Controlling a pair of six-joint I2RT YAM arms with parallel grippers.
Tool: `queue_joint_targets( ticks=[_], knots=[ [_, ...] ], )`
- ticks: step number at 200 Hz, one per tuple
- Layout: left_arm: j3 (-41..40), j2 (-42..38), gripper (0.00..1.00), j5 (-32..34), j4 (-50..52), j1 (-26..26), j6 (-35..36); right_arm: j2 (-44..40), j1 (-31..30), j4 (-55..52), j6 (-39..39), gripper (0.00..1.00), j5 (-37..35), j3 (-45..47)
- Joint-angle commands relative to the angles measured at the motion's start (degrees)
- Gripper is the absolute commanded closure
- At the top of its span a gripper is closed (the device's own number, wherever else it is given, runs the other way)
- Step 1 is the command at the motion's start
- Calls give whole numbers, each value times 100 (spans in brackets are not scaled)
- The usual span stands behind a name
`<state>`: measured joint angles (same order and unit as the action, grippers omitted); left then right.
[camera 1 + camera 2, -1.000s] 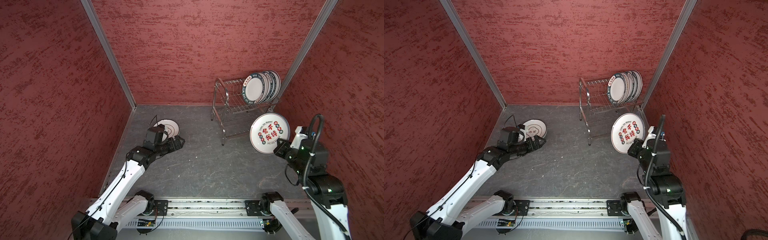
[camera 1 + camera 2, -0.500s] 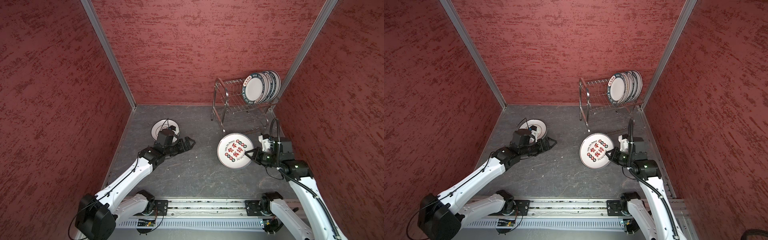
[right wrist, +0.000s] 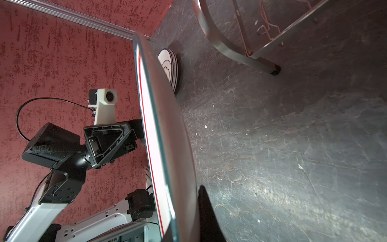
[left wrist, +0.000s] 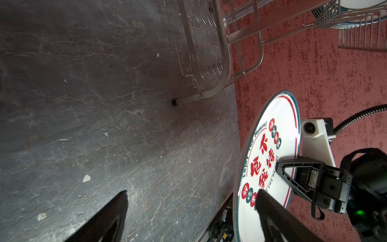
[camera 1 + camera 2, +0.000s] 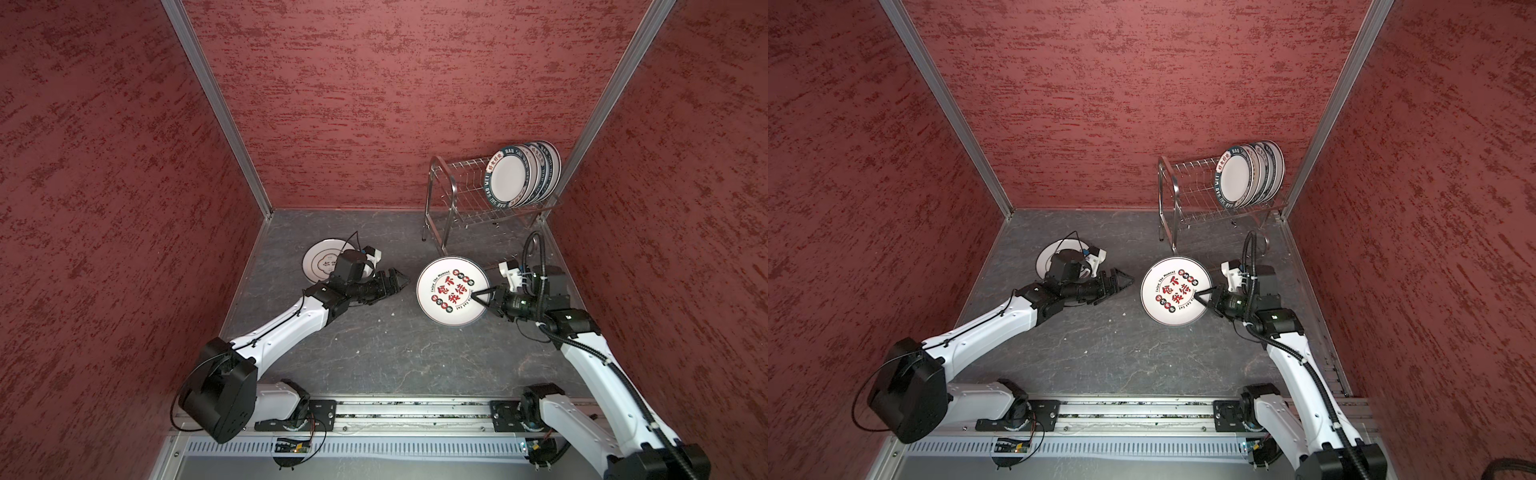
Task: Unload the plates from the dish rack
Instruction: Place the plate among the plates.
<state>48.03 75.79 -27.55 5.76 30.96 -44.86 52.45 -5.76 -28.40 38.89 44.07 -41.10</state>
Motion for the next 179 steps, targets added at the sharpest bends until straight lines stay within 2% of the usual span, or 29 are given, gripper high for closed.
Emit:
queue_joint_targets(
  ticks=[1, 50, 67, 118, 145, 179],
  knots=[
    [132, 119, 6, -398, -649, 41, -189, 134, -54, 868, 171, 100, 355, 11],
    [128, 470, 17, -784, -1449, 129, -604, 644, -296, 1422, 300, 100, 481, -89],
    [110, 569, 25, -958, -1719, 122, -736, 768, -313, 1577, 353, 100, 520, -104],
    [145, 631, 54, -1017, -1597, 130, -756, 1121, -364, 2026, 433, 100, 670, -52],
    [170, 639, 66, -1057, -1485, 131, -710, 1241, -425, 2218, 481, 100, 686, -7],
    [245, 665, 79, -1058, -1171, 136, -612, 1292, -483, 2346, 514, 95, 646, 6]
  ],
)
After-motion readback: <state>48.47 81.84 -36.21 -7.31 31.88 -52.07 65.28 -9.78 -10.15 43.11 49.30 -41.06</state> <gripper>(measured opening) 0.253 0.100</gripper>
